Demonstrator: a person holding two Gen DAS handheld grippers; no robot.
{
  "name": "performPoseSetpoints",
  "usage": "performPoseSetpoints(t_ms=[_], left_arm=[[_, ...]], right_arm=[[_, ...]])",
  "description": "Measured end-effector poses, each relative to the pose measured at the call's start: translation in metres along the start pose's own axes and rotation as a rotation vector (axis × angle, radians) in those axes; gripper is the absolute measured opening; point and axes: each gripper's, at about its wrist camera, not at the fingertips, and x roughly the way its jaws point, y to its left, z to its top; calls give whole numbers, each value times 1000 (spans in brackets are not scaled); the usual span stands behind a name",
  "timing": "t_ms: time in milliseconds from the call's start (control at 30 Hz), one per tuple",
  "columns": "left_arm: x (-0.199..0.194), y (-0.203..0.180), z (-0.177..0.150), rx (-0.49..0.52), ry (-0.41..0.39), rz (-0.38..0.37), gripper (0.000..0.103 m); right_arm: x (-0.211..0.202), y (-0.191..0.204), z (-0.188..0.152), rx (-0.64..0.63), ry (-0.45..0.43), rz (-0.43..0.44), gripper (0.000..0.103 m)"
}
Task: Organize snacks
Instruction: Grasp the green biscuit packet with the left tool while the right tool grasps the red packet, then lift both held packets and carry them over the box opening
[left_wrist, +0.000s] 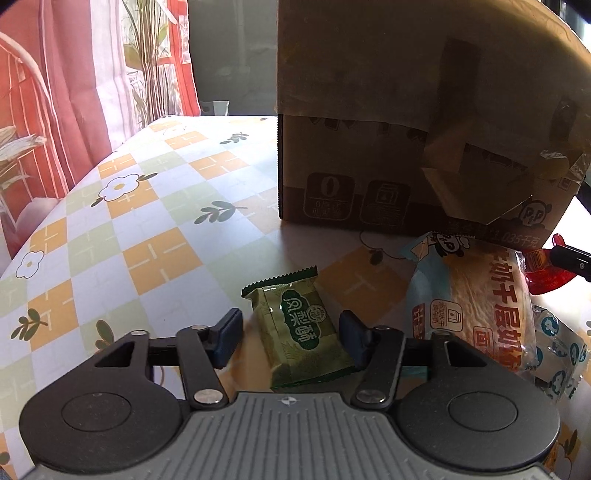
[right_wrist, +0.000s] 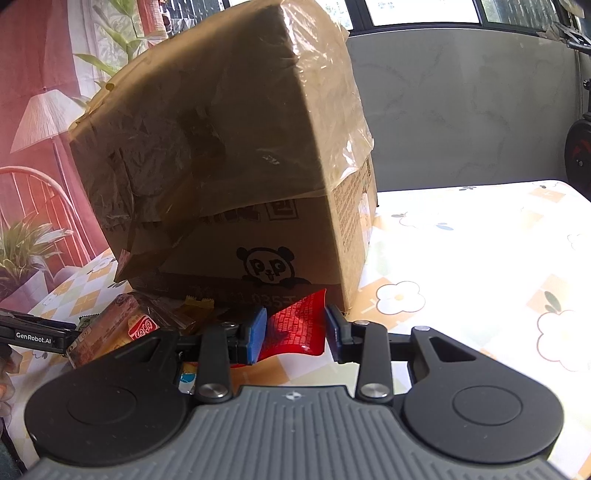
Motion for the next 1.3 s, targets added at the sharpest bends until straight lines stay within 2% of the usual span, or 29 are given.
performPoseSetpoints(t_ms=[33,67,367,667,700,733,800,1067,1200,1300], left_arm=[[-2,0,0,0,-1,1,41],[-3,3,0,-10,-3,-8,41],[-19,8,-6,-17,-43,-47,38],[-28,8,-9,-27,-59,-63,38],[-30,9,-10,-32,-63,-66,38],[-31,11,-10,-39,-68,-70,38],[-34,13,-10,-47,-74,-67,38],[-26,12,-15,-26,-33,-56,38],[-25,13,-15,-19,-25,-44,38],[-23,11,-15,-10,-23,-37,39]], right_arm=[[0,-1,0,4,-2,-1,37],[-1,-2,0,9,-6,-2,37],[-4,-2,-1,38,-21,-8,37],[-6,3,-2,3,-35,-17,36],[-7,4,-2,2,-39,-20,26],[-7,5,-2,1,-43,-21,6],[-7,7,-3,-3,-27,-41,7],[-2,8,-4,-6,19,-10,11],[4,9,-4,-6,62,17,31],[8,8,-3,7,79,24,39]])
